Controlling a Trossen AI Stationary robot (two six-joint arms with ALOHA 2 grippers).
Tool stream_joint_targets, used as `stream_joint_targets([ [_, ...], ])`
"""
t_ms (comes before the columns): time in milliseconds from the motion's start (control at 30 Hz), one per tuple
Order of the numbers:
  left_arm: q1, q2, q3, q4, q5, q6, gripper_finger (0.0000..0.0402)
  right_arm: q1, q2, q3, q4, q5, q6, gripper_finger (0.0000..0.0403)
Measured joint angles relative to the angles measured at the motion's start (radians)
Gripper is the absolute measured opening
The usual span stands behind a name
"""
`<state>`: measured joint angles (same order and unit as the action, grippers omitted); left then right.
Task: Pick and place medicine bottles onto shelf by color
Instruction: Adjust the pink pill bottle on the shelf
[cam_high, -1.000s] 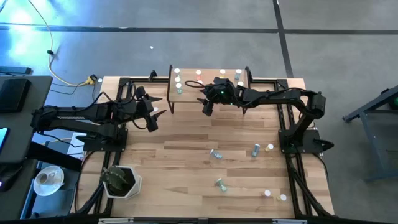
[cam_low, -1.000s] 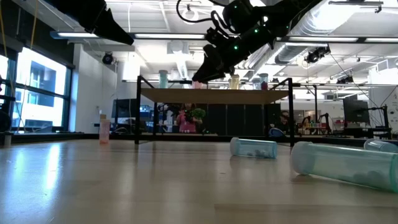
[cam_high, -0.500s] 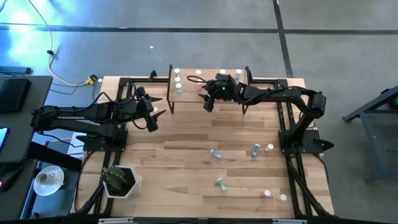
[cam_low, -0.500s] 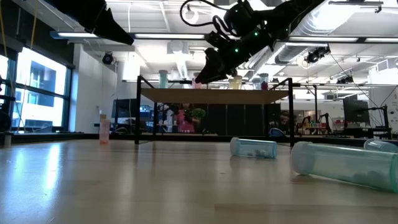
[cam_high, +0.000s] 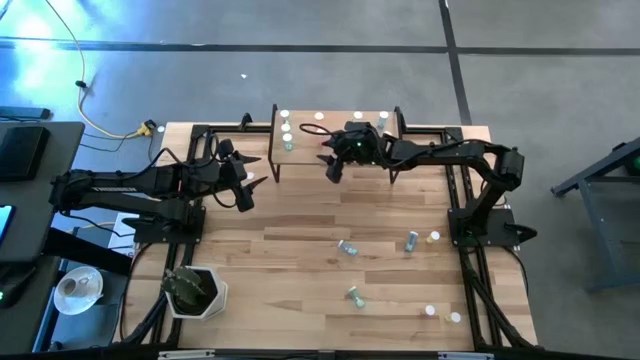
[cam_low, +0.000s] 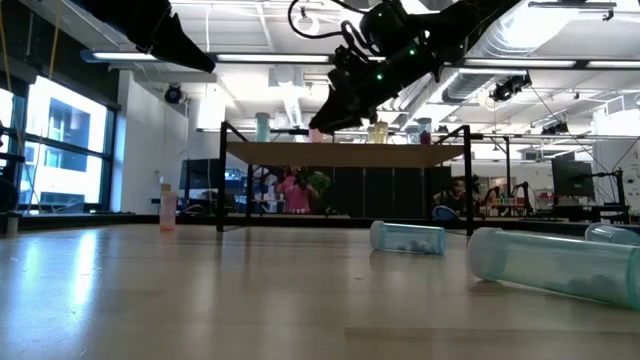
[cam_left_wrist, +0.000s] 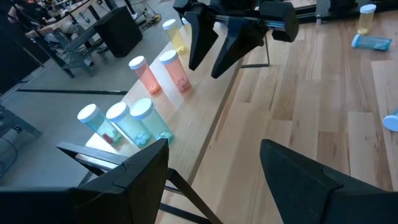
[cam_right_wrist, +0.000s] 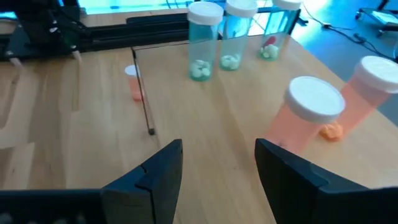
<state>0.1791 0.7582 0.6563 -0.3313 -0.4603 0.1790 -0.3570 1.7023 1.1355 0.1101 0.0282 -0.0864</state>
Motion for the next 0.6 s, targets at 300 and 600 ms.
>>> stream_joint_targets([
  [300, 0.000, 0.000, 0.000, 0.000, 0.000, 0.000, 0.0241, 0.022, 0.000, 0.000, 0.000, 0.024, 0.045, 0.0193],
  [600, 0.000, 0.000, 0.000, 0.000, 0.000, -0.001, 0.0241, 0.072, 0.029, 0.001, 0.070, 0.167, 0.078, 0.0193],
])
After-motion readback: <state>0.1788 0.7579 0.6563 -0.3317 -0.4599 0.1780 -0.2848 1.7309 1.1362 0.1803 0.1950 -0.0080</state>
